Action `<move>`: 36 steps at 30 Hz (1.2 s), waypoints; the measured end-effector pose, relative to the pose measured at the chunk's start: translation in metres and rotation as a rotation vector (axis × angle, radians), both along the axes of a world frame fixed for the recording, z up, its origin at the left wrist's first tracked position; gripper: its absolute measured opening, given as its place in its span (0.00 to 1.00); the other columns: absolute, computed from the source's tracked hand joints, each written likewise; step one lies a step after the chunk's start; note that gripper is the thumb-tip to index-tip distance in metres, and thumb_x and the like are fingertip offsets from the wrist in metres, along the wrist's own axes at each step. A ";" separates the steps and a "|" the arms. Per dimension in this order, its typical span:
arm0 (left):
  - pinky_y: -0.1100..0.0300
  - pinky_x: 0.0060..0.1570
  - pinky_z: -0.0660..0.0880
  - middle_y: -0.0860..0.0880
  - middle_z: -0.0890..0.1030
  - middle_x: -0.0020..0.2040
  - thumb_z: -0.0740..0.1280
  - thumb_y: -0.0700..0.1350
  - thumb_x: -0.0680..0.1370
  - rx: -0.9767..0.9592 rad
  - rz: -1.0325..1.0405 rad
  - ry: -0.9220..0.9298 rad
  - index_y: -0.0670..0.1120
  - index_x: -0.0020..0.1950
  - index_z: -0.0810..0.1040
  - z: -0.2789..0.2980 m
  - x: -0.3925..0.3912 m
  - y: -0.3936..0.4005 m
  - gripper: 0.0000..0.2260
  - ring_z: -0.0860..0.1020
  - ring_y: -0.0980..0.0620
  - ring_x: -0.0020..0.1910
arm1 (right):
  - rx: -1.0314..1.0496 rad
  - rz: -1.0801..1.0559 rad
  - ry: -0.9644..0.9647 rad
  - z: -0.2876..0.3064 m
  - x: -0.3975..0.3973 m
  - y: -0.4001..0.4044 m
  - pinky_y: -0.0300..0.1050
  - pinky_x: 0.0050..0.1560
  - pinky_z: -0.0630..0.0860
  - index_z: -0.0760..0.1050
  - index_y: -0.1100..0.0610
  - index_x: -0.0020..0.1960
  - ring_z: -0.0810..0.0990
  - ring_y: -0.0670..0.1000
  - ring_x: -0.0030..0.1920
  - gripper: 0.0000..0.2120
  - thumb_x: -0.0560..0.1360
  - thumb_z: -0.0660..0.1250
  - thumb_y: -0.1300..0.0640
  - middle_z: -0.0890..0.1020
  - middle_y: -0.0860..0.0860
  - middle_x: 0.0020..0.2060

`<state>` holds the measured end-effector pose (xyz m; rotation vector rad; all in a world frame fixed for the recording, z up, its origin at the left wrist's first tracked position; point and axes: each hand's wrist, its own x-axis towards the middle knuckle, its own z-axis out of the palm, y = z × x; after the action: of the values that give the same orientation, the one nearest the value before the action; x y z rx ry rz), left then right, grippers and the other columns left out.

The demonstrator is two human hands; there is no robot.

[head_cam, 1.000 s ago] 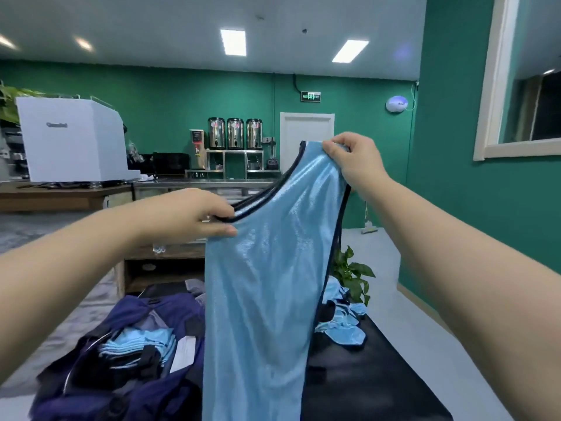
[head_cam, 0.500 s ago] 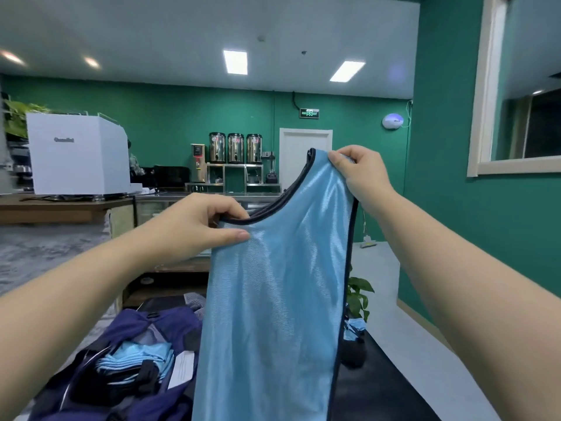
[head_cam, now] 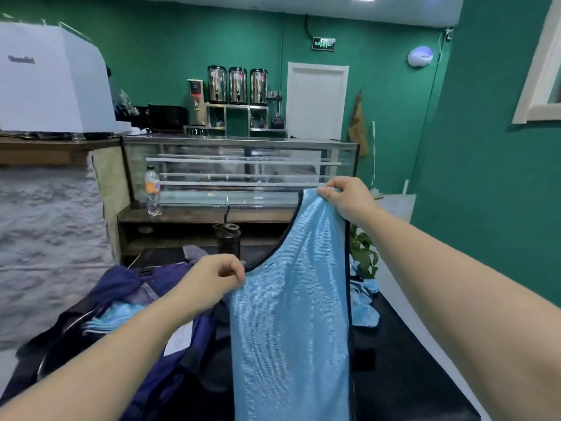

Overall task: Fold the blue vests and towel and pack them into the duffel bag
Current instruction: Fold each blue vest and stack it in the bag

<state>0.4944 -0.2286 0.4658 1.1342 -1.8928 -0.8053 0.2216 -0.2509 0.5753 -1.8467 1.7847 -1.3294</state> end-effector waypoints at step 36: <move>0.60 0.50 0.68 0.49 0.76 0.48 0.65 0.35 0.76 0.246 0.092 -0.204 0.61 0.55 0.78 -0.250 -0.042 -0.174 0.19 0.74 0.47 0.50 | 0.252 0.381 0.322 -0.197 -0.026 -0.098 0.34 0.42 0.68 0.81 0.59 0.51 0.73 0.42 0.38 0.09 0.77 0.67 0.55 0.79 0.55 0.40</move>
<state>0.4527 -0.4023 0.2160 1.4931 -1.9260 -0.9182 0.1951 -0.3493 0.3783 -2.1983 1.5370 -0.6704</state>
